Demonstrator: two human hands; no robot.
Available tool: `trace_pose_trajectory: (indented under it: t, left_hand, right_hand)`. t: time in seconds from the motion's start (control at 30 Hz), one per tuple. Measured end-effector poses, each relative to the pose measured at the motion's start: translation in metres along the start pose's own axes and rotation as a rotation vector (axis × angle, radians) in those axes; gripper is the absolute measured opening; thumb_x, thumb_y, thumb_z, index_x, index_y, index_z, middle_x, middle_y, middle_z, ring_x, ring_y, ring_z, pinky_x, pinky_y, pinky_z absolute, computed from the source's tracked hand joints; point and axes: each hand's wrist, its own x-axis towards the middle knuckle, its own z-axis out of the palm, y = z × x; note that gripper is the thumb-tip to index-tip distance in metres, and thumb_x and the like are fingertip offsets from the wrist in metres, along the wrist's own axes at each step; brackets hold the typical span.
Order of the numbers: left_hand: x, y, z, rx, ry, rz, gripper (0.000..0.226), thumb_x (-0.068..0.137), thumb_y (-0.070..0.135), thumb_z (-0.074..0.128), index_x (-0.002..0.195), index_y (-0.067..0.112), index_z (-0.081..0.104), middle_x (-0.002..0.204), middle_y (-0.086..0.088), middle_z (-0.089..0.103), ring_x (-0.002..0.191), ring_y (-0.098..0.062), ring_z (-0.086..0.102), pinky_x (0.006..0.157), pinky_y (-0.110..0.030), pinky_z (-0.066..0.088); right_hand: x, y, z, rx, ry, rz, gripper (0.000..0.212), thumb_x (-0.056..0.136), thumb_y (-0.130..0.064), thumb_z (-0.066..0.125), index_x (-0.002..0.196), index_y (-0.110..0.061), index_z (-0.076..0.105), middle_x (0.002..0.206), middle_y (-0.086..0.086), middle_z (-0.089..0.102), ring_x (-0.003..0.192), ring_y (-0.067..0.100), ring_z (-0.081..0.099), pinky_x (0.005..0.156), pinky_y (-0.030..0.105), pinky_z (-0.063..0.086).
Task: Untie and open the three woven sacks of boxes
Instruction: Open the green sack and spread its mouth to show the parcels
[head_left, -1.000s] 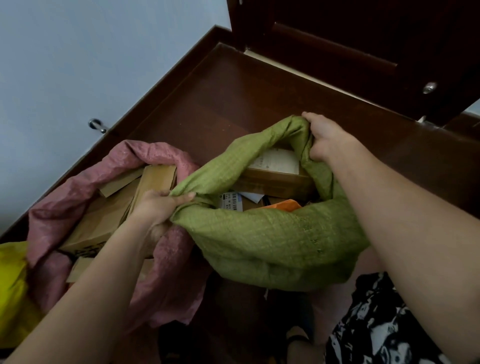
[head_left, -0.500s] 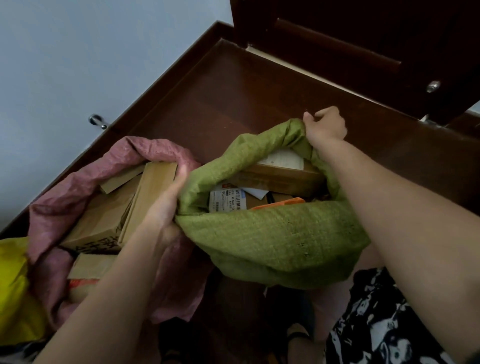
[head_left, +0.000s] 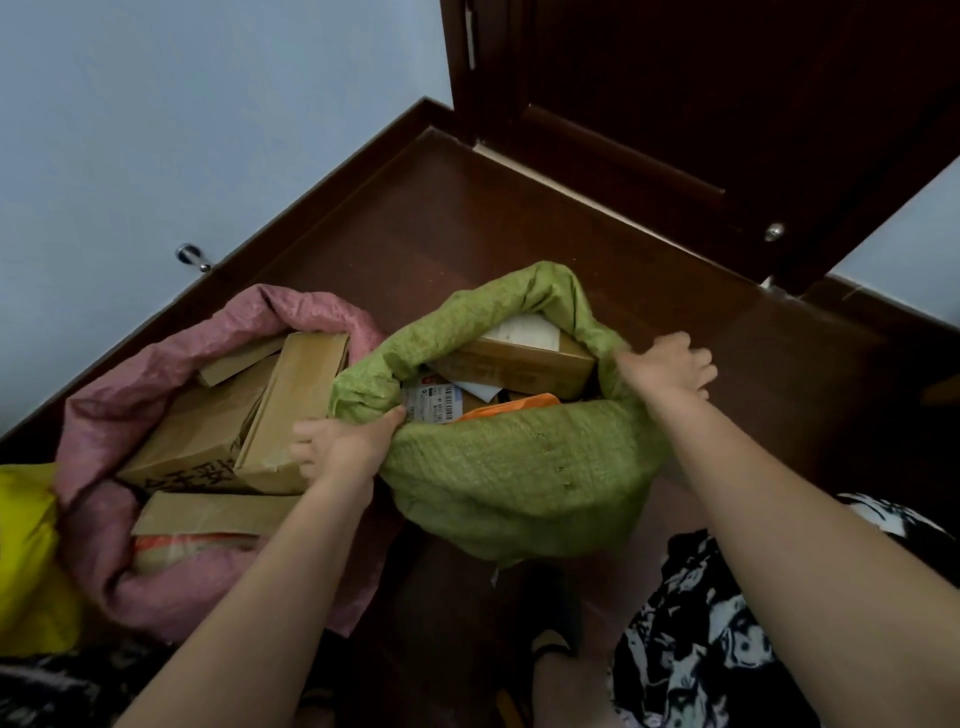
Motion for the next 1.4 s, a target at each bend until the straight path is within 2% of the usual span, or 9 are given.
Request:
trace_pose_trajectory:
  t: [0.13,0.23,0.4,0.53,0.7,0.97,1.07,1.27,1.4]
  left_hand:
    - [0.002,-0.011,-0.002,-0.324,-0.187,-0.167,0.138,0.022,0.067,0.086,0.136,0.014,0.032,0.135,-0.009,0.043,0.117,-0.031,0.049,0.086,-0.042,0.052]
    - [-0.013,-0.013,-0.007,-0.415,-0.374,-0.277,0.085,0.057,0.054,0.084,0.119,0.015,0.041,0.119,-0.006,0.049,0.105,-0.03,0.055,0.069,-0.036,0.054]
    - [-0.033,-0.017,-0.008,-0.562,-0.683,-0.455,0.053,0.082,0.028,0.072,0.118,0.009,0.037,0.101,-0.022,0.049,0.109,-0.042,0.054,0.087,-0.053,0.05]
    - [-0.041,-0.018,-0.007,-0.734,-0.666,-0.428,0.041,0.098,0.004,0.04,0.139,0.008,0.033,0.134,-0.023,0.043,0.126,-0.041,0.044,0.081,-0.061,0.041]
    - [-0.038,-0.022,-0.004,-0.947,-0.481,-0.412,0.057,0.09,-0.013,0.019,0.137,0.009,0.041,0.126,-0.024,0.049,0.123,-0.04,0.047,0.089,-0.053,0.043]
    - [0.0,-0.046,0.021,-1.188,-0.482,-0.419,0.043,0.098,0.031,0.033,0.126,0.013,0.06,0.125,-0.017,0.06,0.11,-0.035,0.06,0.081,-0.052,0.054]
    - [-0.004,-0.045,0.025,-1.237,-0.44,-0.354,0.045,0.097,0.03,0.029,0.121,0.012,0.062,0.114,-0.017,0.062,0.109,-0.035,0.059,0.095,-0.052,0.047]
    - [0.01,-0.054,0.032,-1.113,-0.319,-0.457,0.041,0.091,0.01,0.052,0.132,0.011,0.053,0.12,-0.018,0.062,0.098,-0.034,0.065,0.057,-0.045,0.058]
    - [0.001,-0.053,0.034,-1.011,-0.487,-0.492,0.026,0.098,0.016,0.05,0.121,0.007,0.06,0.12,-0.017,0.062,0.114,-0.028,0.059,0.078,-0.042,0.05]
  right_hand:
    - [-0.012,0.016,-0.003,-0.083,-0.02,0.126,0.083,0.079,-0.059,0.062,0.138,-0.009,0.031,0.144,0.016,0.027,0.136,0.033,0.023,0.109,0.044,0.027]
    - [-0.02,0.021,-0.005,-0.083,-0.009,0.168,0.084,0.079,-0.06,0.061,0.138,-0.009,0.029,0.145,0.015,0.024,0.137,0.032,0.02,0.109,0.046,0.025]
    - [-0.024,0.031,0.001,-0.052,-0.228,0.212,0.071,0.081,-0.051,0.052,0.141,-0.016,0.038,0.139,0.01,0.039,0.123,0.037,0.041,0.092,0.042,0.045]
    - [-0.016,0.042,0.004,0.462,-0.472,0.44,0.04,0.087,-0.016,0.058,0.126,-0.013,0.051,0.122,0.013,0.054,0.104,0.035,0.056,0.051,0.039,0.052]
    - [-0.004,0.042,0.002,0.967,-0.469,0.601,0.037,0.099,-0.02,0.037,0.128,-0.004,0.053,0.118,0.021,0.063,0.099,0.037,0.066,0.082,0.054,0.054]
    - [-0.04,0.032,-0.005,1.377,-0.416,0.569,0.039,0.101,-0.032,0.03,0.11,-0.013,0.063,0.091,0.011,0.061,0.077,0.026,0.059,0.057,0.039,0.047]
    - [-0.044,0.024,-0.002,1.37,-0.514,0.479,0.049,0.096,-0.05,0.033,0.108,-0.017,0.067,0.099,0.012,0.064,0.088,0.03,0.062,0.068,0.04,0.051]
    - [-0.039,0.023,0.005,1.272,-0.465,0.569,0.043,0.098,-0.025,0.026,0.118,-0.012,0.062,0.105,0.016,0.063,0.084,0.031,0.062,0.057,0.041,0.05]
    - [-0.04,0.025,0.003,1.086,-0.494,0.604,0.038,0.1,-0.029,0.027,0.103,-0.009,0.06,0.095,0.015,0.061,0.078,0.029,0.06,0.055,0.042,0.048]
